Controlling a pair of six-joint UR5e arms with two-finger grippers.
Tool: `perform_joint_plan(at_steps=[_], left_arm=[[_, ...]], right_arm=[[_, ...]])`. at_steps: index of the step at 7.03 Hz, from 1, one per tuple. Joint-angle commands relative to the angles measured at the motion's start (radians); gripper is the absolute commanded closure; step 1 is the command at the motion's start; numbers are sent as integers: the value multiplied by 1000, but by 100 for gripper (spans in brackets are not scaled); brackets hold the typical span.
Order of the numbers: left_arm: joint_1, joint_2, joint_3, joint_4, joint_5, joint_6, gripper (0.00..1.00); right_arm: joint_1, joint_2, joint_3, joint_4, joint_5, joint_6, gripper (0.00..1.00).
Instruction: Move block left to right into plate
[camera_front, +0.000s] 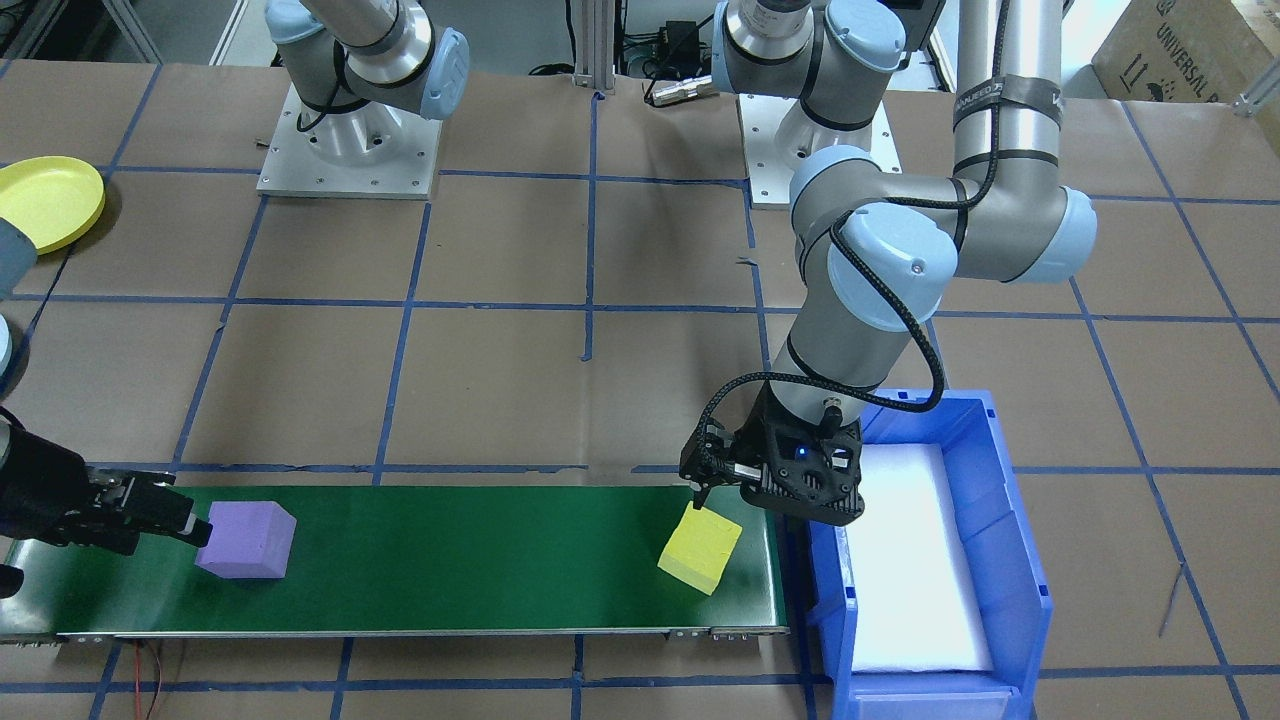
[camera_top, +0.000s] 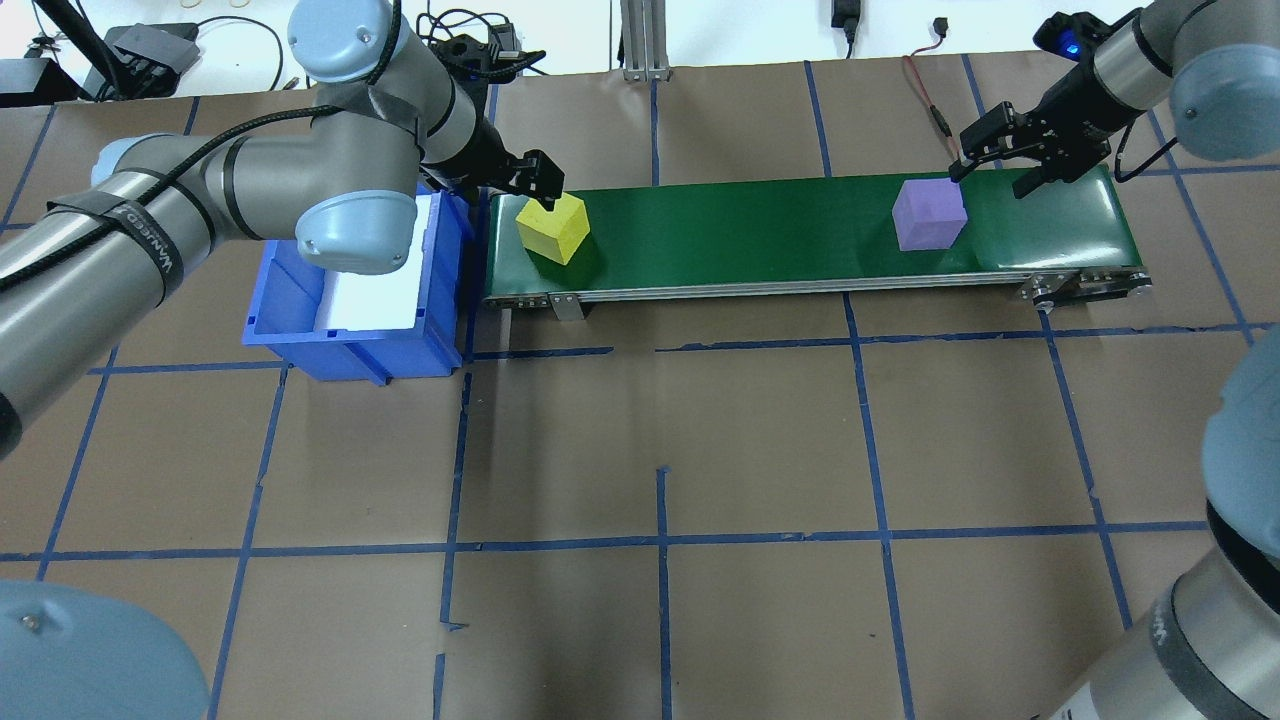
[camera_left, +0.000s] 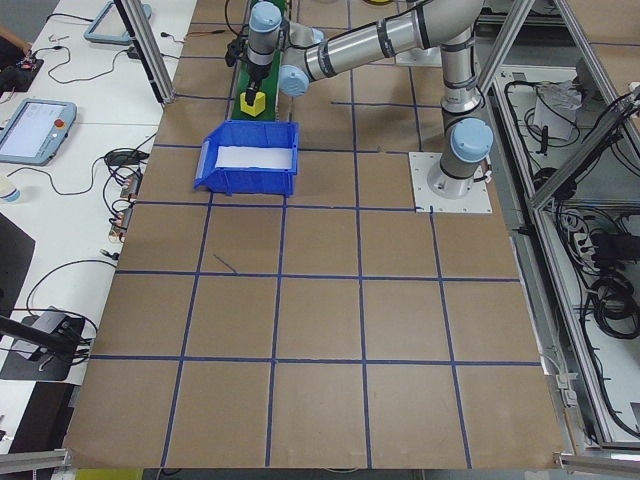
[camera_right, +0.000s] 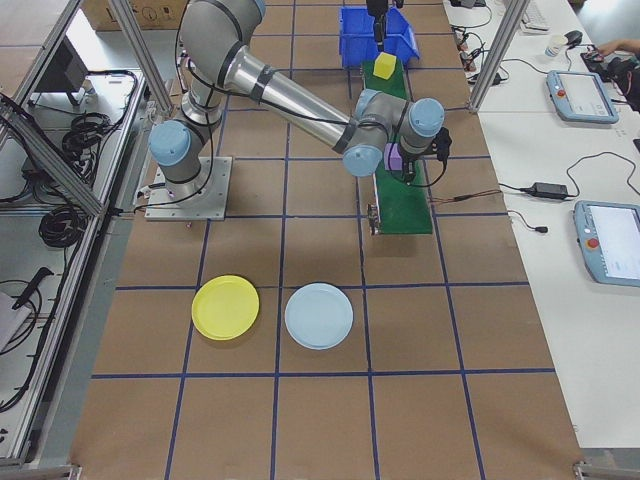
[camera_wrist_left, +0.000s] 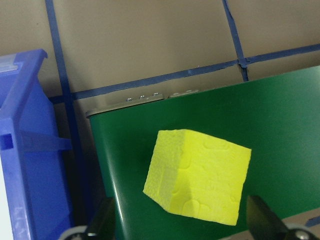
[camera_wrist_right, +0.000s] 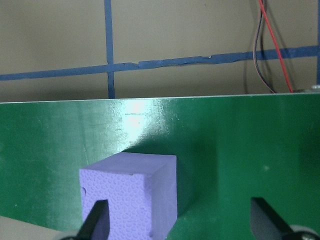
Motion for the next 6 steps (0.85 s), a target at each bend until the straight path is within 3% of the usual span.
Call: perform_joint_plan(at_steps=[1,2,3,5,6], left_arm=[[-1,100,20,-101,42,-7,0],[-1,147,50,-158,107,-7,0],[19,181,119,-315,131,-7,0],[86,286,198,-707,146,-6,0],[86,316,177,-793,148,-6,0]], right_arm=[[0,2,3,0,-7,12,0],[0,2,3,0,-15,13,0],[0,0,3,-2,-16,19,0],[0,6,-5,-8,-50,18,0],[0,17,0,-17,-71,19,0]])
